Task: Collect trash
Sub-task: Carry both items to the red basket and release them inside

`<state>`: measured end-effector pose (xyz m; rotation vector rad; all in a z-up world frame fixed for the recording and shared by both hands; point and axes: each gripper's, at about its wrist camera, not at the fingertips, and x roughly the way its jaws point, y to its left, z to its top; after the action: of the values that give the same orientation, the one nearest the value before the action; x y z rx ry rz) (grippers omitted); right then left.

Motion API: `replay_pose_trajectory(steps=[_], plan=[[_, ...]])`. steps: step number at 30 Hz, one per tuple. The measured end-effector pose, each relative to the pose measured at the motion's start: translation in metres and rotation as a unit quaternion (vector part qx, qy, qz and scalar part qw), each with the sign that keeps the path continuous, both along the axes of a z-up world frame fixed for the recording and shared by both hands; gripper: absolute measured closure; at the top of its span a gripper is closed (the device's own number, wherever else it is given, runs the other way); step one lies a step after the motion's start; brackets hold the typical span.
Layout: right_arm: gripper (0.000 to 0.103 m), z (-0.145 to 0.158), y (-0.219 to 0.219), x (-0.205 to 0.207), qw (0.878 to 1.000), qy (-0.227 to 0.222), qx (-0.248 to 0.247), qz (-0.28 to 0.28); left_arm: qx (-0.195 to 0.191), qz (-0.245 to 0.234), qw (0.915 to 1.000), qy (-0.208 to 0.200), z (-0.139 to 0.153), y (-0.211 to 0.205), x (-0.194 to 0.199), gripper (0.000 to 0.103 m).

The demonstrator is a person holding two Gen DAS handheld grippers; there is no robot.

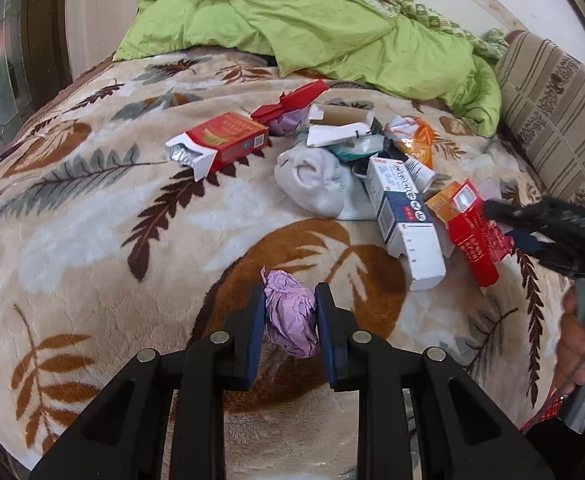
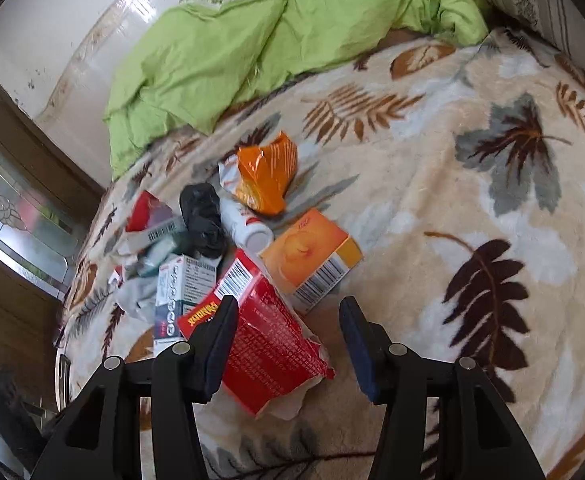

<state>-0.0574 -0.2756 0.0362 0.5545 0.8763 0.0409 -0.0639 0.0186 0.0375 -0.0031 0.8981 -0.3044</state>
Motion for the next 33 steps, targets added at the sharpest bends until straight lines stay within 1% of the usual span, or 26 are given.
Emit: replay_pose_trajectory(steps=[1,2,3,4,5,8,13,17,23,26,27,29,32,33], plan=[[0.056,-0.006,0.002,0.003,1.000,0.012,0.010,0.009,0.002,-0.001,1.0000,-0.003,0.000,0.000,-0.001,0.080],[0.075,-0.010,0.004,0.003,1.000,0.017,0.013,0.012,0.002,-0.002,1.0000,-0.004,0.001,0.000,-0.001,0.080],[0.086,-0.013,0.007,0.003,0.999,0.024,0.015,0.018,0.001,-0.003,1.0000,-0.005,0.002,0.000,-0.002,0.080],[0.089,-0.013,0.009,0.001,0.999,0.024,0.019,0.023,0.000,-0.003,1.0000,-0.006,0.002,0.001,-0.002,0.080],[0.097,-0.010,0.011,-0.002,0.999,0.017,0.018,0.022,0.000,-0.004,1.0000,-0.007,0.002,0.002,-0.002,0.080],[0.097,0.006,0.019,-0.014,1.000,-0.011,-0.014,0.020,-0.005,-0.003,0.9999,-0.009,0.004,0.004,-0.003,0.080],[0.098,0.028,0.027,-0.033,0.998,-0.054,-0.040,0.006,-0.012,-0.011,0.9997,-0.019,0.007,0.001,-0.007,0.080],[0.098,0.040,0.032,-0.042,0.995,-0.078,-0.054,-0.007,-0.019,-0.021,0.9990,-0.034,0.013,-0.003,-0.012,0.080],[0.098,0.054,0.043,-0.061,0.992,-0.105,-0.059,-0.020,-0.023,-0.042,0.9965,-0.068,0.023,-0.012,-0.025,0.080],[0.098,0.059,0.048,-0.078,0.991,-0.119,-0.055,-0.023,-0.029,-0.054,0.9949,-0.080,0.027,-0.014,-0.031,0.080],[0.098,0.060,0.050,-0.085,0.991,-0.123,-0.056,-0.023,-0.036,-0.058,0.9944,-0.081,0.029,-0.013,-0.033,0.080],[0.098,0.062,0.054,-0.101,0.989,-0.126,-0.072,-0.023,-0.065,-0.064,0.9932,-0.073,0.031,-0.009,-0.034,0.080],[0.098,0.067,0.052,-0.119,0.987,-0.136,-0.076,-0.030,-0.117,-0.071,0.9894,-0.050,0.033,-0.001,-0.033,0.080],[0.098,0.068,0.050,-0.126,0.986,-0.139,-0.082,-0.034,-0.126,-0.071,0.9883,-0.048,0.034,0.000,-0.033,0.080]])
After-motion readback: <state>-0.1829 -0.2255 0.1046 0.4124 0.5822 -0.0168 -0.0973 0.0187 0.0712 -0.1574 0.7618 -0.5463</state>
